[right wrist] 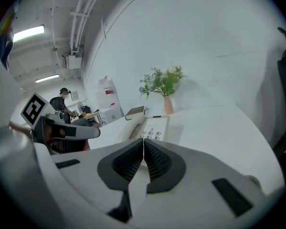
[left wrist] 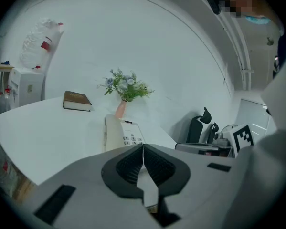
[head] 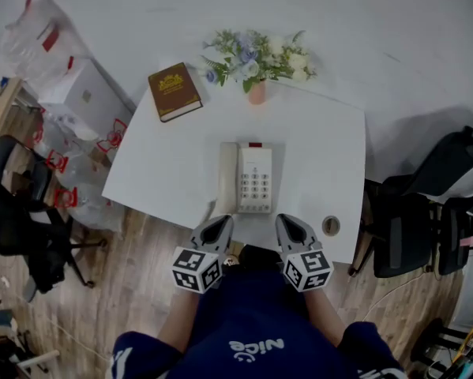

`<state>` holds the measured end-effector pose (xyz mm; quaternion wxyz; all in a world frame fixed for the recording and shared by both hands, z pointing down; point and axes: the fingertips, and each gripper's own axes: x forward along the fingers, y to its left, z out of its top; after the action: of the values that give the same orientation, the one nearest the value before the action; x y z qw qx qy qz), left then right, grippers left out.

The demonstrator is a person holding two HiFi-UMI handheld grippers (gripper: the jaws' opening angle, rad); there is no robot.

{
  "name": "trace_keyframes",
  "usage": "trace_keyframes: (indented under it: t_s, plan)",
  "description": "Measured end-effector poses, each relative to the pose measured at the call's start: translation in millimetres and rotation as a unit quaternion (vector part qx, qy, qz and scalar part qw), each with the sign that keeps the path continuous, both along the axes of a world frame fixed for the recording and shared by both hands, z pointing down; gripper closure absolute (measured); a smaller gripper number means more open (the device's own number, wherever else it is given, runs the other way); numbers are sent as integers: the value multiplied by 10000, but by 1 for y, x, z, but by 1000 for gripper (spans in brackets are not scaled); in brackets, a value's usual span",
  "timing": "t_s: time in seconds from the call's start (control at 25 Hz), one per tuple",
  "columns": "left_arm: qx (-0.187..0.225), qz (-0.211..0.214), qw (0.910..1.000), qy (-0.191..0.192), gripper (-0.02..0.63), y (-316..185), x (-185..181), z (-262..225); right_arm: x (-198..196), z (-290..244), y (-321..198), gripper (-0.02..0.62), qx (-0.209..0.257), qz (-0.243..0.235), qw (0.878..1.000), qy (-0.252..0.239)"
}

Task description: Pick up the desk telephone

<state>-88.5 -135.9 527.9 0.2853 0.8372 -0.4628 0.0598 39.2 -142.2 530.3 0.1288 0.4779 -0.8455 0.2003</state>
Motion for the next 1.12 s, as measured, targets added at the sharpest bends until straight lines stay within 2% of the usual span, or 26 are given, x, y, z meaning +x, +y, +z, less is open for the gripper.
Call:
trace_keyframes:
  t_s: [0.2, 0.32, 0.48, 0.6, 0.64, 0.72, 0.76, 0.84, 0.88, 0.96, 1.12]
  plan:
    - [-144, -426, 9984, 340, 588, -23, -13, -3, 0, -1, -25, 571, -27, -193, 9998, 37]
    - [-230, -492, 9971, 527, 588, -30, -16, -2, 7, 1, -34, 571, -87, -140, 9999, 23]
    - [-372, -522, 9966, 523, 588, -40, -22, 4, 5, 1, -44, 571, -247, -178, 9994, -138]
    - [-397, -703, 9954, 520, 586, -53, -29, 5, 3, 1, -52, 568, -365, -271, 9987, -228]
    - [-394, -782, 9948, 523, 584, -57, -31, 5, 2, 2, -55, 558, -428, -321, 9982, -267]
    - [-450, -823, 9939, 585, 579, -66, -34, 6, 0, 5, -59, 471, -616, -448, 9964, -378]
    - [-525, -755, 9935, 676, 551, -70, -33, 8, -1, 7, -62, 444, -715, -491, 9953, -437]
    - [-750, -526, 9913, 945, 410, -78, -27, 11, -1, 11, -68, 429, -888, -521, 9932, -550]
    - [-876, -424, 9895, 1071, 381, -81, -25, 14, -1, 13, -71, 420, -975, -519, 9920, -614]
    - [-1122, -264, 9858, 1221, 342, -89, -23, 21, 0, 18, -76, 398, -1174, -503, 9888, -772]
    - [-1529, -63, 9807, 1215, 289, -104, -21, 36, 2, 33, -87, 374, -1728, -470, 9773, -1134]
